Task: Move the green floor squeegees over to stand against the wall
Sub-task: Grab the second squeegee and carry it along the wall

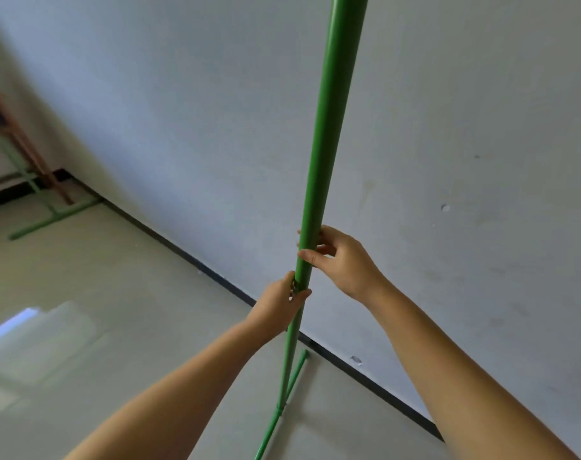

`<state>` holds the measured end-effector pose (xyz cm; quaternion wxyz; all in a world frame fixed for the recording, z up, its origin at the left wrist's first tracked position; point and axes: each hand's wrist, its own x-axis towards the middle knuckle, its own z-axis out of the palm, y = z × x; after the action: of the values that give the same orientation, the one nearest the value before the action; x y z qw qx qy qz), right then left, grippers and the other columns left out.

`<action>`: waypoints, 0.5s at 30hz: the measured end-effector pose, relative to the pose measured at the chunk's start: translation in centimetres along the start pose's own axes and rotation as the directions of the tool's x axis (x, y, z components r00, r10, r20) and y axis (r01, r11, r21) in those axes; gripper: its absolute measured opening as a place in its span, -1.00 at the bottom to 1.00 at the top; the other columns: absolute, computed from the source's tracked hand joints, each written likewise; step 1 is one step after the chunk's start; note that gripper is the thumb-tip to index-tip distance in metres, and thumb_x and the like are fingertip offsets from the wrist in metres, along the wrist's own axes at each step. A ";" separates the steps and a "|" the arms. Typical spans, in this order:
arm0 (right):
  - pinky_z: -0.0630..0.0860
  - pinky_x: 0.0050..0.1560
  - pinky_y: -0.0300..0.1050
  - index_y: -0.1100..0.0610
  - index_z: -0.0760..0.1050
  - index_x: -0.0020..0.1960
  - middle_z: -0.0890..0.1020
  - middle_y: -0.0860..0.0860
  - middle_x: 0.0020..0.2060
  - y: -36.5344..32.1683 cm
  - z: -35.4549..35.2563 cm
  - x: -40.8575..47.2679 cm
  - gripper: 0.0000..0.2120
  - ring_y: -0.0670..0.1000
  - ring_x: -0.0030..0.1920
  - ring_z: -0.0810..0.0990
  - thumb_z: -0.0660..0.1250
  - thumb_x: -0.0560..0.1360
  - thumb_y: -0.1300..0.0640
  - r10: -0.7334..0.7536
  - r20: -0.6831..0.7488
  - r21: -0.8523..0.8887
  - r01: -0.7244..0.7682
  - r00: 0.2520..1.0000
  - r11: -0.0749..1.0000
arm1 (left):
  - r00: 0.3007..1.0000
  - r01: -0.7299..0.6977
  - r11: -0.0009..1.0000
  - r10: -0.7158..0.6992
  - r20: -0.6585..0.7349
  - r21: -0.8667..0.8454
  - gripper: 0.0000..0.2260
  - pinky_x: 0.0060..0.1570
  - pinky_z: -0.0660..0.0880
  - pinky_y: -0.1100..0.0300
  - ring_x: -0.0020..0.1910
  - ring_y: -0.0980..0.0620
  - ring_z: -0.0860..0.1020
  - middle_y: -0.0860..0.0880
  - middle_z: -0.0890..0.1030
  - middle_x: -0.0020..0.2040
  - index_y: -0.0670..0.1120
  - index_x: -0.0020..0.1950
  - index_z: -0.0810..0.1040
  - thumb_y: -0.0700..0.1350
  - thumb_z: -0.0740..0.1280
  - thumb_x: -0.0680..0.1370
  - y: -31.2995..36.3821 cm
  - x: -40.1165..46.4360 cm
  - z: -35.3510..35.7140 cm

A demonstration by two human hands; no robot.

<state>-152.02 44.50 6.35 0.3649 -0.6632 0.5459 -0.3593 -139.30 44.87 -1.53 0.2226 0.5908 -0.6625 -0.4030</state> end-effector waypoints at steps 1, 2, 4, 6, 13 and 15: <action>0.52 0.14 -0.02 0.07 0.51 0.09 0.66 0.01 -0.03 0.1 -0.2 0.2 -0.75 -0.04 0.02 0.60 0.36 0.42 0.10 -0.016 0.037 0.000 0.016 0.999 1.000 | 0.999 0.023 1.000 -0.023 -0.026 0.008 -0.74 0.02 0.56 -0.08 0.01 -0.15 0.58 -0.17 0.60 0.06 -0.12 0.17 0.39 -0.04 0.23 0.53 0.1 0.0 0.5; 0.52 0.15 0.00 0.06 0.50 0.10 0.66 0.03 0.00 0.2 -0.4 0.4 -0.74 -0.03 0.03 0.60 0.36 0.42 0.10 -0.034 0.066 0.000 0.034 0.997 0.999 | 0.998 0.041 0.999 -0.040 -0.054 0.015 -0.74 0.04 0.54 -0.08 0.00 -0.16 0.57 -0.19 0.60 0.05 -0.12 0.15 0.39 -0.04 0.23 0.53 0.2 0.0 0.9; 0.53 0.14 0.00 0.07 0.49 0.10 0.66 0.04 0.00 0.4 -0.6 0.5 -0.74 -0.02 0.02 0.61 0.35 0.42 0.09 -0.064 0.084 0.015 0.063 0.994 0.998 | 0.993 0.072 0.997 -0.070 -0.093 0.026 -0.81 0.03 0.53 -0.09 -0.03 -0.17 0.56 -0.20 0.59 0.02 -0.12 0.08 0.38 -0.06 0.22 0.53 0.2 0.0 1.7; 0.54 0.12 -0.04 0.09 0.49 0.08 0.66 0.04 -0.02 0.7 -0.4 0.5 -0.76 -0.02 -0.01 0.61 0.35 0.42 0.08 -0.098 0.076 0.031 0.095 0.992 0.995 | 0.987 0.112 0.994 -0.110 -0.114 0.009 -0.83 0.02 0.54 -0.06 -0.05 -0.16 0.56 -0.18 0.58 -0.02 -0.12 0.08 0.38 -0.08 0.20 0.54 0.4 0.1 2.1; 0.47 -0.17 -0.49 0.08 0.47 -0.03 0.60 -0.09 -0.19 1.0 0.4 2.0 -0.83 -0.13 -0.15 0.58 0.37 0.41 0.07 -0.238 0.136 0.048 0.233 0.962 0.971 | 0.945 0.219 0.969 -0.241 -0.224 -0.119 -0.82 0.11 0.53 -0.10 0.00 -0.15 0.57 -0.20 0.59 0.03 -0.14 0.10 0.43 -0.12 0.21 0.53 0.4 0.1 2.1; 0.46 -0.18 -0.51 0.10 0.47 -0.02 0.59 -0.06 -0.19 0.8 0.5 3.1 -0.81 -0.16 -0.19 0.56 0.38 0.41 0.07 -0.282 0.184 0.055 0.276 0.942 0.959 | 0.916 0.229 0.956 -0.276 -0.290 -0.185 -0.86 0.10 0.54 -0.09 -0.01 -0.14 0.57 -0.19 0.59 0.01 -0.14 0.06 0.43 -0.14 0.22 0.53 0.6 0.3 2.2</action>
<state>-151.49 41.41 5.60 0.3702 -0.7597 0.4038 -0.3503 -141.38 45.11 -2.37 0.3137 0.7097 -0.5053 -0.3776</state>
